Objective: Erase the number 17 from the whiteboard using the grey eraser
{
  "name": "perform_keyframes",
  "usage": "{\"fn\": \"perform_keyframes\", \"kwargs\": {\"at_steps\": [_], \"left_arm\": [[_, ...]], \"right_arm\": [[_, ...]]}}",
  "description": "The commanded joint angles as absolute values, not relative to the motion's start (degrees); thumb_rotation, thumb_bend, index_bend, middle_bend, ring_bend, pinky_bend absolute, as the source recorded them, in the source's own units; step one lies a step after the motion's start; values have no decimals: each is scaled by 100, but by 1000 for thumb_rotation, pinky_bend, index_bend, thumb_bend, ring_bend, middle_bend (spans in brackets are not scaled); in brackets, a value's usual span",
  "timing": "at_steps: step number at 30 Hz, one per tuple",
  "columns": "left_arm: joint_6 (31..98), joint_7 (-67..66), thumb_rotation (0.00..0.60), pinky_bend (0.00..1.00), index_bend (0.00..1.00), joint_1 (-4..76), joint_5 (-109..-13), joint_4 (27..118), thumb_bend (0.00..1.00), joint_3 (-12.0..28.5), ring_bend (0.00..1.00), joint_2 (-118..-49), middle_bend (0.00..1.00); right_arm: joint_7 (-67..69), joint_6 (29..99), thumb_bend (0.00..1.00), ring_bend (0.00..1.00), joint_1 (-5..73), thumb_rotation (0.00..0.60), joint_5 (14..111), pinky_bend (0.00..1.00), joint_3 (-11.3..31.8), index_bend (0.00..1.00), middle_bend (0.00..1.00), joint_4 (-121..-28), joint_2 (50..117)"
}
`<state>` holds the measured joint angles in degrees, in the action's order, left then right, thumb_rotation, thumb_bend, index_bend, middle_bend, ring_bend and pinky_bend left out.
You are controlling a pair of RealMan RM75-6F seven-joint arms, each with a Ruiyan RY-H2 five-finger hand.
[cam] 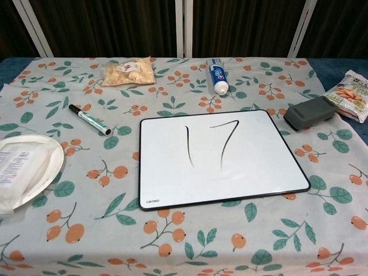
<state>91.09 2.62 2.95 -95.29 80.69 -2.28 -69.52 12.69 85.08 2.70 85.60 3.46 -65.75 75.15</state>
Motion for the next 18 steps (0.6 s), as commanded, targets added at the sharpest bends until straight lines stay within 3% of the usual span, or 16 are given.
{"fn": "perform_keyframes", "kwargs": {"at_steps": [1,18], "left_arm": [[9113,262,600,174,73,293,-9530,8067,0,-229,67,-6953,59],[9095,289,600,173,73,314,-9536,8069,0,-219,67,-6924,59]], "right_arm": [[1272,8502,148,0,274,600,8558,0,348,0,0,-6567,7519],[973,8207,148,0,515,600,8474,0,472,0,0,-6541,7485]]}}
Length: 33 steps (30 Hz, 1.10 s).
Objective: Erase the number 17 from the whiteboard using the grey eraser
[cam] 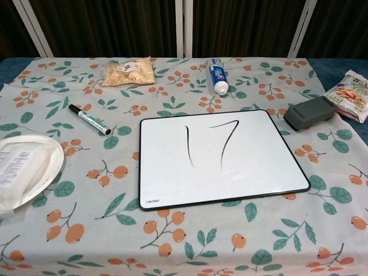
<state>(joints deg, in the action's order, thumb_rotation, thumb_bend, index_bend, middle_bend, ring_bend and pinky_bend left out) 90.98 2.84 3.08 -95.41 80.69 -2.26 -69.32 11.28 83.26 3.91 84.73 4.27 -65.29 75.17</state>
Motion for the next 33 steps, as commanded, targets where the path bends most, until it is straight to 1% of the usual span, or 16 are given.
{"fn": "perform_keyframes", "kwargs": {"at_steps": [1,5,9,10,13,16,23,26,28,30,33], "left_arm": [[9097,297,600,173,73,317,-9533,8073,0,-212,67,-6912,60],[9097,304,600,174,73,327,-9539,8086,0,-208,67,-6883,59],[9103,300,600,173,73,331,-9560,8095,0,-213,67,-6906,59],[9089,276,600,173,73,339,-9576,8103,0,-222,67,-6906,59],[9080,223,600,173,73,353,-9602,8135,0,-226,67,-6912,59],[9051,203,600,173,73,357,-9578,8153,0,-226,67,-6917,59],[8938,174,600,174,73,397,-9546,8136,0,-236,67,-6951,59],[8899,172,600,173,73,414,-9543,8114,0,-244,67,-6963,59],[8902,188,600,173,73,412,-9532,8103,0,-240,67,-6966,59],[8911,214,600,173,73,406,-9512,8089,0,-232,67,-6964,59],[8908,248,600,173,73,400,-9493,8068,0,-234,67,-6956,59]], "right_arm": [[843,8129,148,0,623,600,8508,0,503,0,0,-6568,7451],[396,7690,148,0,1135,600,8677,0,605,0,0,-6733,7297],[32,6965,147,0,1797,600,8887,0,643,0,0,-6834,7164],[-21,6679,148,0,2010,600,8921,0,642,0,0,-6826,7158],[-134,6009,151,0,2487,600,8945,0,626,0,1,-6678,7274],[-232,5599,154,0,2818,600,8964,0,587,0,7,-6483,7531],[-68,5292,167,0,3339,600,9139,5,484,0,50,-5804,8259],[198,5257,176,2,3487,600,9226,45,397,0,94,-5426,8558],[444,5282,177,25,3561,600,9282,79,341,5,126,-5223,8737],[665,5367,181,59,3602,600,9340,113,285,29,149,-5037,8864],[901,5506,188,114,3644,600,9419,163,210,104,186,-4812,8978]]}}
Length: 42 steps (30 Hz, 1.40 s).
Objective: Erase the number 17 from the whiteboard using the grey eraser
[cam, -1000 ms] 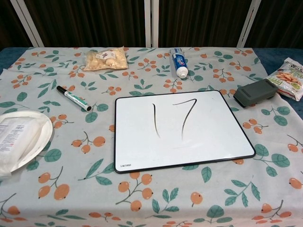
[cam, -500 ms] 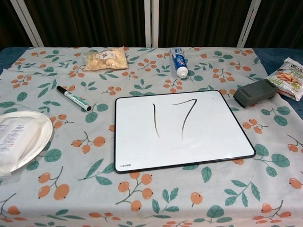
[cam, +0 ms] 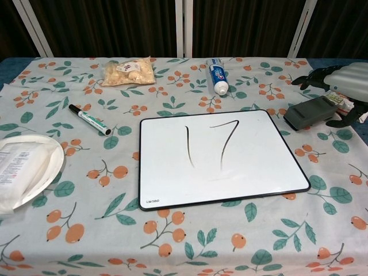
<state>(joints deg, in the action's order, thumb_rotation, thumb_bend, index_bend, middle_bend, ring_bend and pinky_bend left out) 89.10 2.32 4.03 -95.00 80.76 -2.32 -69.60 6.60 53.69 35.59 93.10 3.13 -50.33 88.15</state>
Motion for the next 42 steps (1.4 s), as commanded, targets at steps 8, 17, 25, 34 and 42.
{"fn": "perform_keyframes", "kwargs": {"at_steps": [8,17,25,34,42], "left_arm": [[8905,274,599,173,73,398,-9471,8051,0,-231,67,-6951,59],[8921,286,600,173,73,389,-9458,8028,0,-228,67,-6954,60],[8917,332,600,173,73,386,-9445,7991,0,-231,67,-6966,59],[8927,347,600,174,73,382,-9444,7976,0,-230,67,-6970,59],[8915,349,600,174,73,390,-9440,7973,0,-227,67,-6975,60]], "right_arm": [[1210,5572,188,158,3722,600,9431,198,78,190,236,-4529,9107],[1304,5570,189,174,3787,600,9371,222,3,252,256,-4486,9166],[1319,5577,193,231,3803,600,9300,263,-35,316,328,-4439,9203],[1681,5498,222,249,3896,600,9366,284,-179,358,348,-4494,9150],[1712,5743,247,342,3862,600,9380,395,-190,452,414,-4278,9263]]}}
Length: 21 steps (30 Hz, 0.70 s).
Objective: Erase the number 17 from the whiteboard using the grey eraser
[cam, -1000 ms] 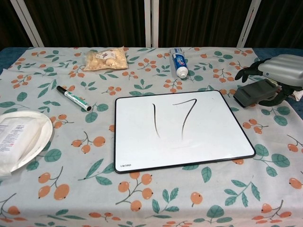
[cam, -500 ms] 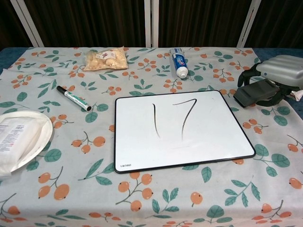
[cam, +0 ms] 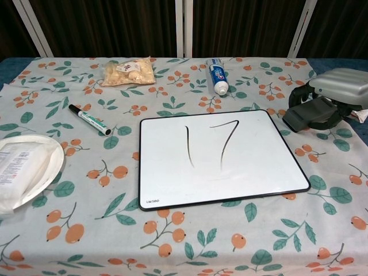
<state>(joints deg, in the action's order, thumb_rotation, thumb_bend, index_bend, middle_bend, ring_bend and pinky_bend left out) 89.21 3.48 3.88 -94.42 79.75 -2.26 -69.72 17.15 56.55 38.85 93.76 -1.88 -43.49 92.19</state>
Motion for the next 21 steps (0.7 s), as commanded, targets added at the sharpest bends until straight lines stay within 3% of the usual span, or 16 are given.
{"fn": "perform_keyframes", "kwargs": {"at_steps": [1,7,14,21], "left_arm": [[8911,351,600,174,73,392,-9439,7971,0,-228,67,-6977,59],[8906,365,600,174,73,398,-9432,7966,0,-222,67,-6976,60],[8914,366,600,174,73,403,-9440,7977,0,-219,67,-6972,60],[8933,375,600,174,73,407,-9440,7987,0,-206,67,-6959,59]], "right_arm": [[1712,5777,249,359,3853,600,9377,415,-186,471,430,-4245,9281],[1769,6001,268,482,3814,600,9380,540,-168,566,505,-4088,9367],[1819,6361,304,526,3827,600,9442,606,-120,645,570,-4216,9260],[1728,6817,303,570,3878,600,9625,685,-72,707,616,-5437,8814]]}}
